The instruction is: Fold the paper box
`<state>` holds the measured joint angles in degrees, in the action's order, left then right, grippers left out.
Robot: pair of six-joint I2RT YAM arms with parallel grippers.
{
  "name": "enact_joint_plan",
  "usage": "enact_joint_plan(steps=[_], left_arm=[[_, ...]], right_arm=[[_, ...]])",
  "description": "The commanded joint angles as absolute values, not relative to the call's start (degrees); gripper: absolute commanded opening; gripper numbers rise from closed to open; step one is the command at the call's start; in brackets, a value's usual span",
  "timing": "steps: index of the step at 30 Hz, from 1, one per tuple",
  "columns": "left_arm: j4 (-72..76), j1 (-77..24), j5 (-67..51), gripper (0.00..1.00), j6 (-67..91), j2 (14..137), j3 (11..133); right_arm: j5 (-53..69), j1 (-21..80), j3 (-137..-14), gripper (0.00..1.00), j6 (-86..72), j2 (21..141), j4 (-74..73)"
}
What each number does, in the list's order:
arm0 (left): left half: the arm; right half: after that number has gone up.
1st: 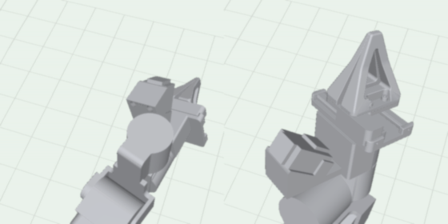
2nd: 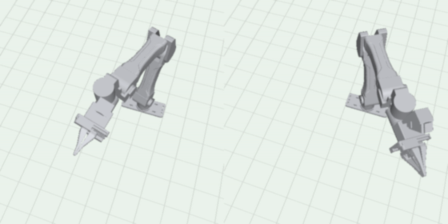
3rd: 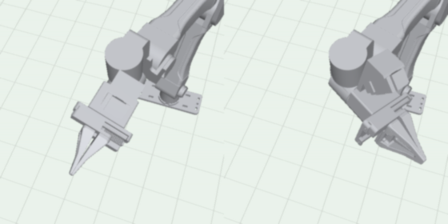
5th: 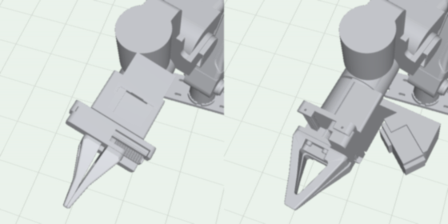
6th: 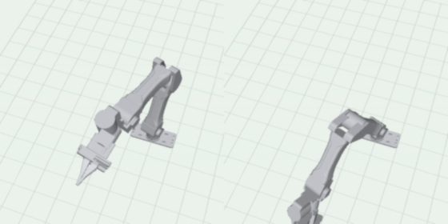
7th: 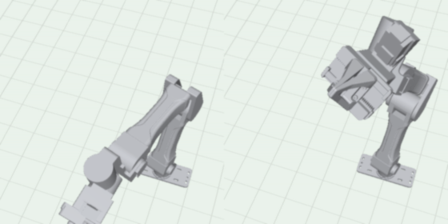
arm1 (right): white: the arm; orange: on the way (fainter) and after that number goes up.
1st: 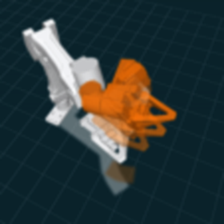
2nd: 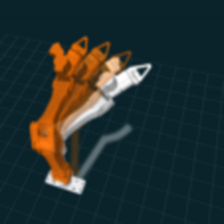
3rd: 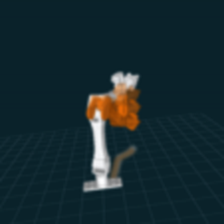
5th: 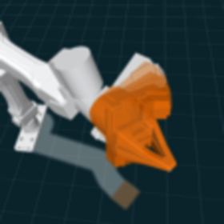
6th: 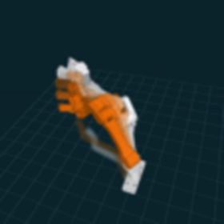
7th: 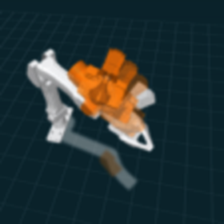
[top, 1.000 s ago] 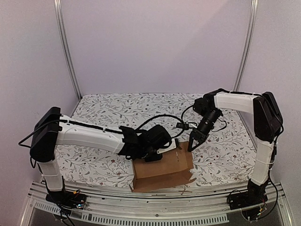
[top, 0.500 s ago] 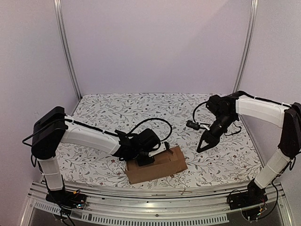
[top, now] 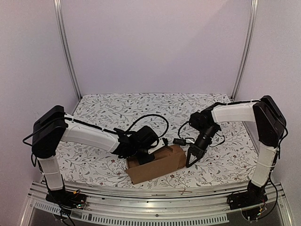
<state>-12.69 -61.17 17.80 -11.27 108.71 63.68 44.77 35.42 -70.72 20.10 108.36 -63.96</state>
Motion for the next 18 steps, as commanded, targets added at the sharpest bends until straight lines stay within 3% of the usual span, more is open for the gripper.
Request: enact_joint_plan(steps=[1,18], left_arm=[[-11.69,-60.56,16.61,0.00,-9.34,109.81,63.28],[-11.34,-60.56,14.38,0.00,-8.28,111.44,64.85]], right_arm=[[45.23,36.31,-72.23,0.02,18.69,110.53,-63.25],[43.79,37.20,-76.45,0.04,10.89,116.47,-56.42]])
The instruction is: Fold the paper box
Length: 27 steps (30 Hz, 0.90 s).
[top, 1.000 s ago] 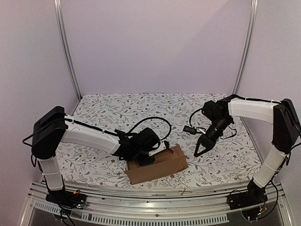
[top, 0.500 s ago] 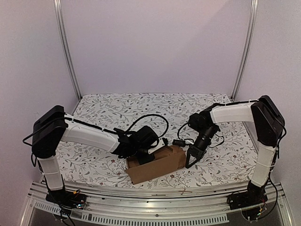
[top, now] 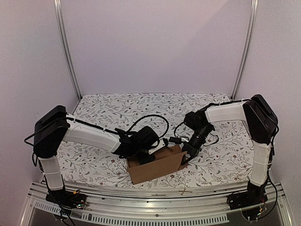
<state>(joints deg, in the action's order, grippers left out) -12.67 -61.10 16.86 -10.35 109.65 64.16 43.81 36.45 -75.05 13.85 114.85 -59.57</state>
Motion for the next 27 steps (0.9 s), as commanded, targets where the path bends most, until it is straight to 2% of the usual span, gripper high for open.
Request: enact_joint_plan(steps=[1,9,14,20,27], left_arm=[[-11.29,-60.56,14.33,0.00,-8.08,111.35,64.86],[-9.82,-60.89,13.71,0.00,-6.47,111.99,65.60],[-11.49,-61.24,17.23,0.00,-7.54,111.04,65.85],[-12.50,-63.00,26.37,0.00,-10.88,107.39,66.06],[-6.91,-67.97,40.97,0.00,-16.99,103.63,65.34]], right_arm=[[43.96,37.52,-76.40,0.05,10.76,116.72,-56.42],[44.60,39.03,-76.70,0.08,9.99,117.35,-56.38],[40.90,35.04,-77.18,0.12,13.26,110.40,-60.57],[44.31,23.85,-82.86,0.20,20.84,102.21,-69.76],[40.34,19.59,-83.67,0.27,21.73,101.21,-65.61]])
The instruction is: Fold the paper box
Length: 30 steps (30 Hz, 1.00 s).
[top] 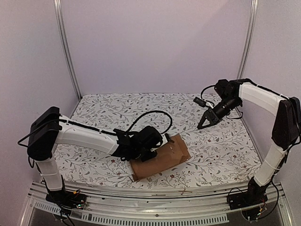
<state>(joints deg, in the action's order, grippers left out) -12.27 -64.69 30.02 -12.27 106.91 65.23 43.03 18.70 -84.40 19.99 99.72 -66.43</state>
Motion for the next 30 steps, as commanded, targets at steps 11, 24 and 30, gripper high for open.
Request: enact_joint_plan(steps=[11,24,30], left_arm=[[0.64,-71.63,49.20,0.00,-20.80,100.02,62.35],[2.64,-71.72,48.27,0.00,-20.13,101.30,61.93],[4.68,-71.55,45.56,0.00,-19.11,100.78,61.18]], right_arm=[[45.70,21.83,-82.37,0.34,25.32,105.54,-64.41],[44.50,24.78,-81.74,0.31,27.85,105.02,-63.17],[50.24,25.42,-82.55,0.34,29.94,106.34,-63.28]])
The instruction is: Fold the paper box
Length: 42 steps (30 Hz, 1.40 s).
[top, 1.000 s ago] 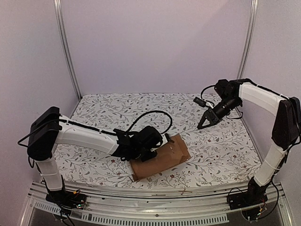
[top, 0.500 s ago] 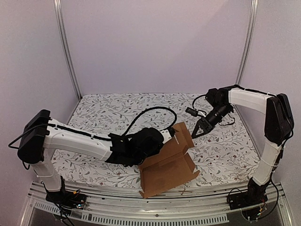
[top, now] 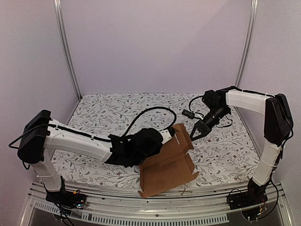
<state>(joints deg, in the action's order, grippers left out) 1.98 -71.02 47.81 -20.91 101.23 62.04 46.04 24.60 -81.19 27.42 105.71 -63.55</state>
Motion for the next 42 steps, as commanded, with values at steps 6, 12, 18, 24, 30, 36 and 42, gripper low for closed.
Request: enact_joint_plan(steps=[6,12,18,24,30,36,42], left_arm=[[2.94,-71.37,43.49,0.00,-18.16,102.46,62.92],[2.99,-71.37,42.31,0.00,-17.67,103.17,63.54],[3.69,-71.37,41.46,0.00,-17.61,103.48,63.94],[2.84,-71.37,41.65,0.00,-17.16,104.74,65.21],[1.43,-71.37,43.15,0.00,-16.44,107.20,67.93],[1.50,-71.37,43.62,0.00,-16.60,107.28,67.88],[1.49,-71.37,43.82,0.00,-16.96,106.27,66.97]], right_arm=[[53.98,27.39,-83.18,0.39,32.78,107.30,-64.53],[55.97,28.50,-83.23,0.40,33.08,108.09,-64.78],[55.17,29.14,-83.34,0.37,29.20,109.96,-61.00],[52.13,30.88,-81.95,0.33,25.07,108.79,-55.79],[44.83,33.93,-79.21,0.34,18.64,104.30,-49.63],[46.75,33.92,-79.16,0.34,18.14,104.03,-52.08],[51.94,31.84,-79.80,0.36,22.54,103.45,-57.50]])
